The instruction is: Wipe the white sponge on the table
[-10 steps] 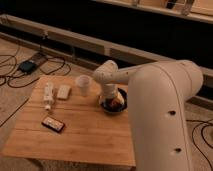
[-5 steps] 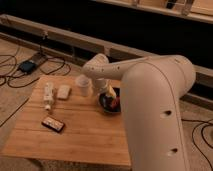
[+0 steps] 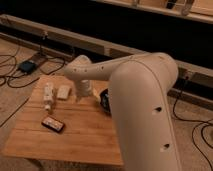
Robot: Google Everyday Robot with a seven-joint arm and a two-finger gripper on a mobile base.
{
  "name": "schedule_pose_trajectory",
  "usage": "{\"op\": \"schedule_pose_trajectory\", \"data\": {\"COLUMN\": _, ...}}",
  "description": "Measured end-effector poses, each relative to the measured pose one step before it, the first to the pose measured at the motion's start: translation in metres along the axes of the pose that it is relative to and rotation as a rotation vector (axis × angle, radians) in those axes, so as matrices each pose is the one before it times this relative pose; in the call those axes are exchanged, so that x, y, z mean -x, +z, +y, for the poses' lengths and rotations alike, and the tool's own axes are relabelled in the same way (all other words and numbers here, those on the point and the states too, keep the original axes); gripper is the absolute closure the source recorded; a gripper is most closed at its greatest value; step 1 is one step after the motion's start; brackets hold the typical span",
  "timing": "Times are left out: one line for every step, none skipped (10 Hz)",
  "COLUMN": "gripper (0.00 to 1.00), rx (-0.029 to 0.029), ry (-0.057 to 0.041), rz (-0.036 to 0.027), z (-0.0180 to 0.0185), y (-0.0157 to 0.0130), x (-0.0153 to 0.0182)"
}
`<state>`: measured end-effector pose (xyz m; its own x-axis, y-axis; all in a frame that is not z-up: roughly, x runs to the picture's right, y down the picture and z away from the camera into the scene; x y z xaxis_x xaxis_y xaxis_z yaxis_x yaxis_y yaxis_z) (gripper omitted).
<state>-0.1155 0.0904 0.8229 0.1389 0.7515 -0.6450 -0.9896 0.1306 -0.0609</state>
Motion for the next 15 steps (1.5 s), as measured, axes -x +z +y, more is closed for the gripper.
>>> {"op": "schedule_pose_trajectory", "data": {"gripper": 0.2, "rx": 0.01739, "ry": -0.02455, "rz": 0.00381, "z": 0.01786, "y": 0.00478, "x": -0.00296}}
{"op": "schedule_pose_trajectory", "data": {"gripper": 0.2, "rx": 0.02109, "ry": -0.02554, "rz": -0.00149, "z": 0.01988, "y": 0.00592, "x": -0.0005}}
{"op": "schedule_pose_trajectory", "data": {"gripper": 0.2, "rx": 0.01004, "ry": -0.01487, "rz": -0.00767, "z": 0.01035, "y": 0.00394, "x": 0.00279}}
{"op": "schedule_pose_trajectory", "data": {"gripper": 0.2, "rx": 0.00695, "ry": -0.01989, "rz": -0.00688, "z": 0.01156, "y": 0.00553, "x": 0.00409}}
{"op": "schedule_pose_trajectory", "data": {"gripper": 0.2, "rx": 0.00548, "ry": -0.02079, "rz": -0.01242, "z": 0.01003, "y": 0.0043, "x": 0.00628}}
{"op": "schedule_pose_trajectory", "data": {"gripper": 0.2, "rx": 0.00319, "ry": -0.01643, "rz": -0.00684, "z": 0.00825, "y": 0.00329, "x": 0.00425}}
{"op": "schedule_pose_trajectory", "data": {"gripper": 0.2, "rx": -0.01001, "ry": -0.05954, "rz": -0.03611, "z": 0.02457, "y": 0.00889, "x": 0.01905}}
{"op": "schedule_pose_trajectory", "data": {"gripper": 0.2, "rx": -0.00563, "ry": -0.02297, "rz": -0.01778, "z": 0.01057, "y": 0.00335, "x": 0.01038}}
{"op": "schedule_pose_trajectory", "data": {"gripper": 0.2, "rx": -0.00677, "ry": -0.011, "rz": -0.01738, "z": 0.00544, "y": 0.00227, "x": 0.01003}}
{"op": "schedule_pose_trajectory", "data": {"gripper": 0.2, "rx": -0.0022, "ry": -0.00243, "rz": -0.01301, "z": 0.00305, "y": 0.00208, "x": 0.00788}}
{"op": "schedule_pose_trajectory", "data": {"gripper": 0.2, "rx": -0.00175, "ry": -0.00381, "rz": -0.01859, "z": 0.00564, "y": 0.00405, "x": 0.0113}}
{"op": "schedule_pose_trajectory", "data": {"gripper": 0.2, "rx": -0.00193, "ry": 0.0046, "rz": -0.01859, "z": 0.00225, "y": 0.00402, "x": 0.01186}}
{"op": "schedule_pose_trajectory", "data": {"gripper": 0.2, "rx": -0.00159, "ry": 0.00689, "rz": -0.01279, "z": 0.00059, "y": 0.00244, "x": 0.00837}}
{"op": "schedule_pose_trajectory", "data": {"gripper": 0.2, "rx": -0.00027, "ry": 0.00859, "rz": -0.01412, "z": 0.00076, "y": 0.00297, "x": 0.0094}}
{"op": "schedule_pose_trajectory", "data": {"gripper": 0.2, "rx": 0.00033, "ry": 0.00887, "rz": -0.01428, "z": 0.00304, "y": 0.00401, "x": 0.01006}}
